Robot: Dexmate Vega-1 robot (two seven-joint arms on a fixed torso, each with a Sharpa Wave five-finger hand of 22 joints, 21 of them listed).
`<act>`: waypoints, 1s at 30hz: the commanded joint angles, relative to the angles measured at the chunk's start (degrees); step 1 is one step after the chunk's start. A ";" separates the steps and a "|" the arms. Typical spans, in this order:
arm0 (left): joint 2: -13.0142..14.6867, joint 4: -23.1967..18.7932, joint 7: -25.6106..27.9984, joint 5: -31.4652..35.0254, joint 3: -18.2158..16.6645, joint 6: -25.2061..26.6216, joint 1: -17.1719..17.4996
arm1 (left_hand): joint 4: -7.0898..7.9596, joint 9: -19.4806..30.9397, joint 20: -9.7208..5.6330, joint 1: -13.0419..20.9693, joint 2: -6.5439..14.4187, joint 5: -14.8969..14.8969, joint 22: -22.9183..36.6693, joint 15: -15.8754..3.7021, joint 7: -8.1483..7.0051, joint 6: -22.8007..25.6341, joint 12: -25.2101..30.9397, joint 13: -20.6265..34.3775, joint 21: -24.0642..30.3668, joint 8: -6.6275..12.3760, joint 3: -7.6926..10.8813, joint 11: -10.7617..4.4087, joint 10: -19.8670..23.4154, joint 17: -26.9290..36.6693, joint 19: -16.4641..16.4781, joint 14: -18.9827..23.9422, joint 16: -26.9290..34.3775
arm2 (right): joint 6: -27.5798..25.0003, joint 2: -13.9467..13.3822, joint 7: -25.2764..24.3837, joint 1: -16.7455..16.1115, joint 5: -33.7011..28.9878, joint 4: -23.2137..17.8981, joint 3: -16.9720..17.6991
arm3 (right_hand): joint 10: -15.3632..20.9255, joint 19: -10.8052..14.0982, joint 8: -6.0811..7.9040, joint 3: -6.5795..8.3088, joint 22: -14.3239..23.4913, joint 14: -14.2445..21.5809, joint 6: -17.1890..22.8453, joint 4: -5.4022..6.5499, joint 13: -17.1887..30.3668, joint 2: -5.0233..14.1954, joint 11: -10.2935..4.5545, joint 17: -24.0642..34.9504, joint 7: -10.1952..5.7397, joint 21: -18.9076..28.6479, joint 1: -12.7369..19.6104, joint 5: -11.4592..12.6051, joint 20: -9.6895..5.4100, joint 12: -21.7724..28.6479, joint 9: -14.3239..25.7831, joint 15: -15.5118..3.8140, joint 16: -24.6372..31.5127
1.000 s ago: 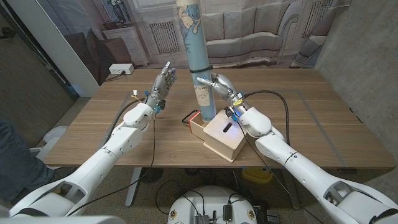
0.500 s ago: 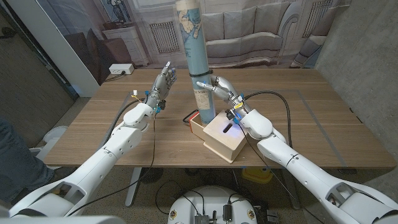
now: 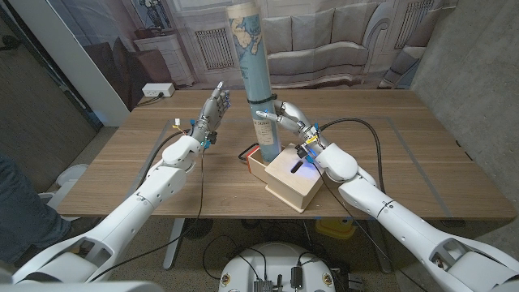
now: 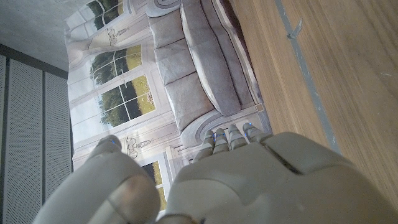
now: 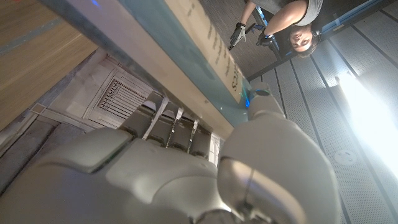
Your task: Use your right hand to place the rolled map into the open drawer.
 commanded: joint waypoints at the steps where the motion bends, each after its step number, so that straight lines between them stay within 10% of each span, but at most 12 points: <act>1: -0.23 0.46 -0.20 -0.01 0.16 -0.11 -0.40 | 0.10 0.09 -0.59 0.20 0.46 -0.39 0.23 -0.13 -0.13 0.25 0.03 0.18 0.45 0.00 -0.06 -0.21 -0.50 0.13 -3.08 -0.70 0.24 | -0.60 -0.81 -0.53 -0.10 -1.02 -0.44 0.19 | -1.06 -0.47 -0.21 -0.29 0.15 -0.62 -0.93 -0.01 0.28 -0.50 0.24 0.14 0.03 -0.52 -0.25 0.41 -1.12 -0.15 0.09 -1.58 0.04; 30: -0.31 -1.13 1.34 0.60 0.62 0.70 0.49 | 0.07 0.09 -0.45 0.26 0.54 -0.40 0.23 -0.16 -0.10 0.28 0.02 0.18 0.43 0.02 -0.27 -0.26 -0.54 0.13 -3.17 -0.68 0.26 | -0.84 -2.47 -1.67 -1.39 -2.76 -1.12 0.60 | -7.88 -5.18 -0.18 -1.99 0.05 -6.76 -7.80 -0.06 0.43 -1.99 2.64 0.07 0.69 -2.36 -2.31 1.13 2.41 -0.19 0.10 3.41 -0.02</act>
